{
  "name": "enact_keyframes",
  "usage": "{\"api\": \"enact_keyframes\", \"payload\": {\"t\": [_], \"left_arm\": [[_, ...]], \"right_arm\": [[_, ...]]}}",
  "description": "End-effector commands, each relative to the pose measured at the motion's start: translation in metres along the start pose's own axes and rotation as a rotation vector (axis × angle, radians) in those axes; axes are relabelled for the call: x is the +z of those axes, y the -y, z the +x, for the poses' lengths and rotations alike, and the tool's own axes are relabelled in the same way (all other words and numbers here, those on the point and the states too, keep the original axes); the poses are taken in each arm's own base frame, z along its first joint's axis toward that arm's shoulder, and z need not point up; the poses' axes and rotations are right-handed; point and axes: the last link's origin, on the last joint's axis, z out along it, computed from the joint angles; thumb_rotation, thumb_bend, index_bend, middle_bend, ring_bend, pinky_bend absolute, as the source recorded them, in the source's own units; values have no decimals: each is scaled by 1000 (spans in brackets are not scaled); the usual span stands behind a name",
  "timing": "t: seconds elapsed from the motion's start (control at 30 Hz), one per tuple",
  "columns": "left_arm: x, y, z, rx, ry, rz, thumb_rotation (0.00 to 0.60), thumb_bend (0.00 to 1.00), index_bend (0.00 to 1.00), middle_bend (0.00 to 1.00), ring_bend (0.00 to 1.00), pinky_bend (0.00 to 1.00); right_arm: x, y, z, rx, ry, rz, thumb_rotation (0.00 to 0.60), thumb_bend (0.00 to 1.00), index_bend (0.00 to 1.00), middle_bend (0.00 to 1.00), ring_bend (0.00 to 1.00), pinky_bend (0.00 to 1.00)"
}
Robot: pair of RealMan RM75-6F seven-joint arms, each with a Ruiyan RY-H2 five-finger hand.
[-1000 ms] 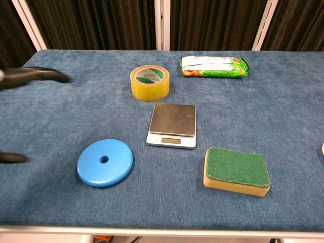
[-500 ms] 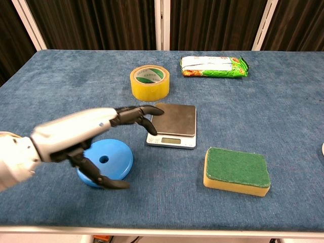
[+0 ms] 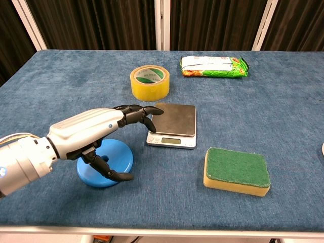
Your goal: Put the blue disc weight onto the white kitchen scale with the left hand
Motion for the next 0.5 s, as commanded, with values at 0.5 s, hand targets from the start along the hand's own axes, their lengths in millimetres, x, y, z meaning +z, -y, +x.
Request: {"api": "enact_keyframes", "payload": {"t": [0.5], "left_arm": [[6,9,-10,-8,30,35,600,156,33,217,0,0]], "right_arm": [[0,-1,0,12,-9,-13,600,279,0,0,0,0]]}}
